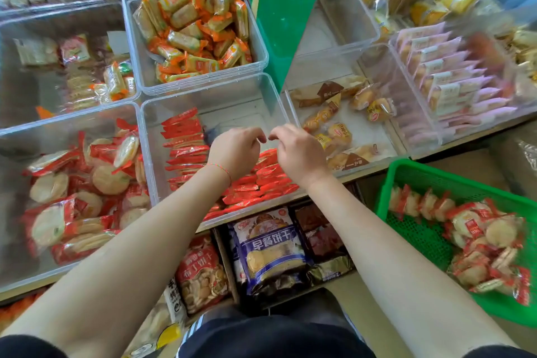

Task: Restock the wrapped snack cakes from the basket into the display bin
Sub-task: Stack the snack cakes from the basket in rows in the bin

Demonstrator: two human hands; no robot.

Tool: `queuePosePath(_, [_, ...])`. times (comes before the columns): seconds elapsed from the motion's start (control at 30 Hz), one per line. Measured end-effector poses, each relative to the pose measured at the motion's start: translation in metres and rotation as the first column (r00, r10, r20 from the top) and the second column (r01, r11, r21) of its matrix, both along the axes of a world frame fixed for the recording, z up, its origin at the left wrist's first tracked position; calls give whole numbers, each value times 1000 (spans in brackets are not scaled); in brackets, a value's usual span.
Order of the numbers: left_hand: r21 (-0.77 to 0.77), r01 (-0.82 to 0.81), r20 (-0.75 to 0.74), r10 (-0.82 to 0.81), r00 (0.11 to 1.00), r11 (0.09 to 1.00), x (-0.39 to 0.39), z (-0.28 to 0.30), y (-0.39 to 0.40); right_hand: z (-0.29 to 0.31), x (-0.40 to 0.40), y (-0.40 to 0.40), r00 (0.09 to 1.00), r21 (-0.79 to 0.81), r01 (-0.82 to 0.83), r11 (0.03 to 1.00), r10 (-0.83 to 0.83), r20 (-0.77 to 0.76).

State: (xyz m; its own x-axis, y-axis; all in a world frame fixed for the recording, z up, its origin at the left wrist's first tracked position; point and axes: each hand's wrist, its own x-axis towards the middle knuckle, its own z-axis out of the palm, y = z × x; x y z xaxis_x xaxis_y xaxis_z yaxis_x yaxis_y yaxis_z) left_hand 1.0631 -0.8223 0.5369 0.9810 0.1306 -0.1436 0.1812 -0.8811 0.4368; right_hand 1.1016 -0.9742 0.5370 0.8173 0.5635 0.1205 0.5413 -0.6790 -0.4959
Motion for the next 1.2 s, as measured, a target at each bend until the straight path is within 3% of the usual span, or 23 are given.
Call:
queuePosePath(0.1, [-54, 47, 169, -37, 985, 997, 7, 16, -44, 9, -4, -38, 980, 154, 166, 974, -180, 81])
queuePosePath(0.27, [-86, 277, 216, -254, 943, 957, 31, 21, -148, -10, -10, -140, 854, 168, 519, 838, -516, -67])
queuePosePath(0.4, [-104, 468, 43, -466, 884, 878, 50, -5, -251, -52, -20, -250, 582, -60, 780, 622, -758, -295])
queuePosePath(0.5, [-125, 602, -111, -614, 781, 788, 55, -33, -325, -87, -33, -324, 363, -252, 832, 494, -829, -426])
queuePosePath(0.6, [-174, 673, -341, -685, 644, 719, 57, -66, -385, -118, -50, -390, 209, -480, 806, 347, -925, -318])
queuePosePath(0.67, [-242, 676, -494, -688, 531, 696, 55, -87, -415, -136, -64, -428, 82, -532, 826, 186, -974, -213])
queuePosePath(0.73, [-308, 610, -609, -644, 464, 730, 49, -102, -438, -151, -78, -456, -17, -527, 845, 92, -980, -197])
queuePosePath(0.8, [-346, 530, -658, -603, 451, 774, 44, -113, -454, -165, -88, -471, -6, -533, 842, 85, -986, -168])
queuePosePath(0.93, [-372, 459, -725, -561, 399, 807, 36, -127, -468, -177, -92, -471, 117, -549, 823, 146, -989, -87])
queuePosePath(1.03, [-349, 364, -760, -487, 429, 864, 34, -131, -470, -180, -94, -465, 195, -552, 808, 206, -978, -80])
queuePosePath(1.2, [-332, 329, -770, -456, 446, 884, 34, -122, -467, -180, -95, -473, 281, -542, 779, 314, -948, -146])
